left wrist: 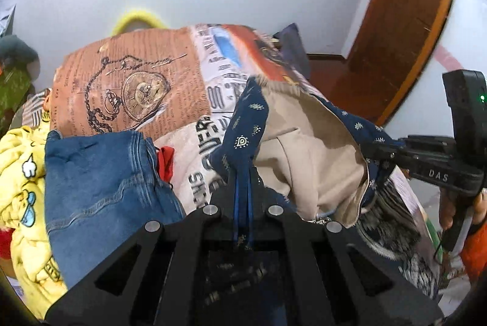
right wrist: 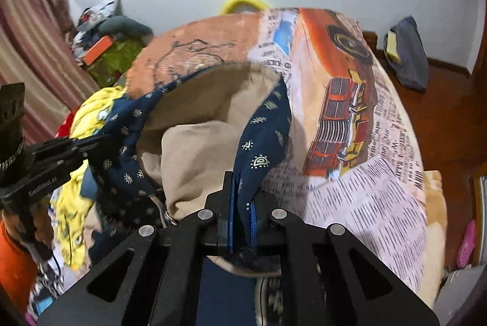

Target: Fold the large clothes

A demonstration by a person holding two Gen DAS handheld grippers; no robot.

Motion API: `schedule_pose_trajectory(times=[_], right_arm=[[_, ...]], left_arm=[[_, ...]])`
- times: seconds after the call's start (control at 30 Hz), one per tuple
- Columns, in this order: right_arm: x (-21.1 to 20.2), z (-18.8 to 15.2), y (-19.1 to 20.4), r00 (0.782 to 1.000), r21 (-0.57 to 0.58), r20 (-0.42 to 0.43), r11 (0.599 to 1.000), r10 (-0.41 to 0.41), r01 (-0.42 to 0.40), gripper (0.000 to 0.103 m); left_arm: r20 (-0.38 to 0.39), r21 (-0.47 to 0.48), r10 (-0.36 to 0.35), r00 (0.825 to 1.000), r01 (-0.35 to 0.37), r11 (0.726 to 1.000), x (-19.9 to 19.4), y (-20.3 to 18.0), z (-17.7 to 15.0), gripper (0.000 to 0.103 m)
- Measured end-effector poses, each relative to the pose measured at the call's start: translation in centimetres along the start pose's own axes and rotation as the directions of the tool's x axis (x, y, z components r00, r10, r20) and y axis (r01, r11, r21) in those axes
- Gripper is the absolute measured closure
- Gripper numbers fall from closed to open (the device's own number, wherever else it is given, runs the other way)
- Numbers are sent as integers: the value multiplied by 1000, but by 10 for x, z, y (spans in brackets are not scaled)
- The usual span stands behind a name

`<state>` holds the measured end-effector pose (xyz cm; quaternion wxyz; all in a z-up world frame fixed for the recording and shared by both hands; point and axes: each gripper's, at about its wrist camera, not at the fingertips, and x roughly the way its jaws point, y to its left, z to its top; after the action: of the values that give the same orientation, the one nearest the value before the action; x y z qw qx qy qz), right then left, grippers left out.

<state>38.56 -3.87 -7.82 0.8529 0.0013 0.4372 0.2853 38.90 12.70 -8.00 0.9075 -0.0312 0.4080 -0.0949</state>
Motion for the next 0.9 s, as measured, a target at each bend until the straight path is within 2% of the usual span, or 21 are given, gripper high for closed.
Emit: schedule_pose_trajectory(times=[0.13,0.23,0.4,0.5,0.6,0.77,0.9], right_arm=[[-26,-29,19,1000,-65,6,998,14,-14,96],[-35,-55,27,1000,-95,-12,995,14,-15,96],[-25,-93,21,997,-108,-64,994,-36,29,96],[-16,-112,12,994,-65,-98,997,-48,41,96],[-9,-126,3,990,-34,-118,997,-79,76,96],[5,-140,-1,981,-40,-147,992,-127,122,93],[1,-137,6,975,-86,-136,983,-173,163,90]], left_arm=[[6,2,-42,999,42,999,-29,-5,-30,100],[-11,41,-16,1000,16,999,-40,-13,-65,100],[-80,65,11,997,-6,998,-34,-18,-114,100],[-124,39,17,992,-13,999,-23,-15,-139,100],[-152,28,57,987,-54,998,-13,-11,-160,100],[-170,-22,48,984,-53,998,-2,1,-175,97],[-177,-18,45,983,-49,999,-7,2,-168,88]])
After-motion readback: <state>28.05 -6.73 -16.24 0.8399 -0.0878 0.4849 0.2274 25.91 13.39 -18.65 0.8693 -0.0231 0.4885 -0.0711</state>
